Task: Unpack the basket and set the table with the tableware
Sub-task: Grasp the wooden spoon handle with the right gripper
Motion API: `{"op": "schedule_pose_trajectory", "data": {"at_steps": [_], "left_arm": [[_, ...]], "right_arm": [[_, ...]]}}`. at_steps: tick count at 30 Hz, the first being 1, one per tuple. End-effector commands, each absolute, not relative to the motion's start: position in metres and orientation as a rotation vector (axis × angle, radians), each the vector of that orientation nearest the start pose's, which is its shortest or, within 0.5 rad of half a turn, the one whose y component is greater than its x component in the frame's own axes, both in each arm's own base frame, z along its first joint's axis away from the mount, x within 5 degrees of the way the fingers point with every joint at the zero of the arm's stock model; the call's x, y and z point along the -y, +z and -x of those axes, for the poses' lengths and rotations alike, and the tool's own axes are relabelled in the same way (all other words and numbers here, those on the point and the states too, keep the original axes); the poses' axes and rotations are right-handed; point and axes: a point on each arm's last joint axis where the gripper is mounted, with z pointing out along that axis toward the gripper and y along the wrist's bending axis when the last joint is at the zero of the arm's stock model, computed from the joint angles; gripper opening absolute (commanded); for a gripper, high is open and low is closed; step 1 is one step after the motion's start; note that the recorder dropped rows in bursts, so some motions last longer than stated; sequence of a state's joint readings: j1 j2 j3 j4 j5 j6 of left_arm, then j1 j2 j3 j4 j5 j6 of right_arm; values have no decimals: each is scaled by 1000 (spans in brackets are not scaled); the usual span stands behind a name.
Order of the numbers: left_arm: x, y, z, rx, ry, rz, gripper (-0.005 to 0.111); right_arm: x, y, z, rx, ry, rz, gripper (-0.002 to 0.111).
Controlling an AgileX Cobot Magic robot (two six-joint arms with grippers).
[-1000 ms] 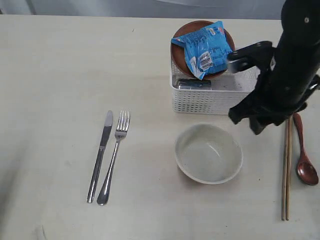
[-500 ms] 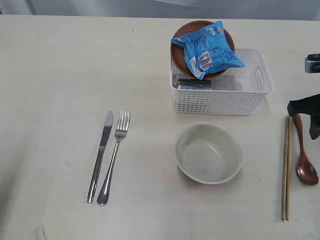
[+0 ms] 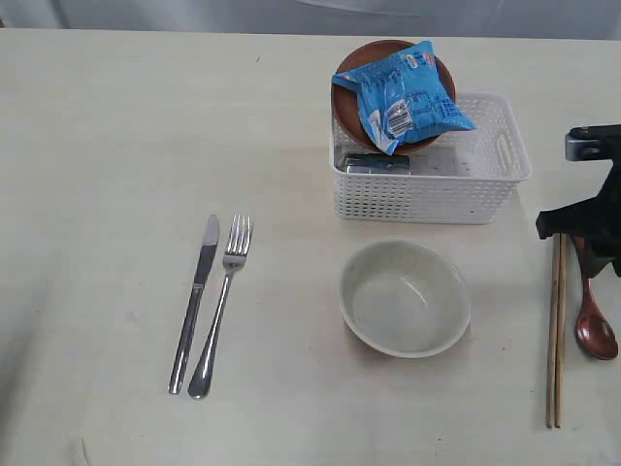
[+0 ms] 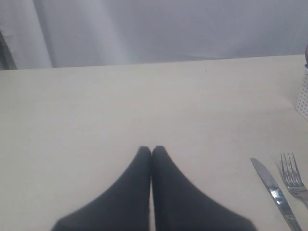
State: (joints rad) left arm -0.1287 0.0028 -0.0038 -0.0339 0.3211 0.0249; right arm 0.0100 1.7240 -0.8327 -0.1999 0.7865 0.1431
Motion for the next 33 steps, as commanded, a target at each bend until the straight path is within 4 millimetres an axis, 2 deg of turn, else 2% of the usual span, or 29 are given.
{"op": "schedule_pose_trajectory", "data": {"at_steps": [1,5,8,11,15,20,25,28,33], "left_arm": [[8,184,-53,-1800,-97,-122,0],[8,184,-53,-1800,-97,-122,0],[8,184,-53,-1800,-97,-122,0],[8,184,-53,-1800,-97,-122,0],[8,184,-53,-1800,-97,-122,0],[8,184,-53,-1800,-97,-122,0],[8,184,-53,-1800,-97,-122,0],[8,184,-53,-1800,-97,-122,0],[8,184,-53,-1800,-97,-122,0]], "right_arm": [[12,132,-275,-3121,-219,23,30],[12,123,-277,-3136,-216,28,41],[12,117,-277,-3155,-218,33,41],[12,112,-278,-3173,-222,37,30],[12,113,-278,-3177,-223,57,2],[13,116,-276,-3183,-245,71,0],[13,130,-275,-3143,-245,61,0],[13,147,-274,-3085,-233,36,0],[4,180,-268,-2975,-77,-14,0]]}}
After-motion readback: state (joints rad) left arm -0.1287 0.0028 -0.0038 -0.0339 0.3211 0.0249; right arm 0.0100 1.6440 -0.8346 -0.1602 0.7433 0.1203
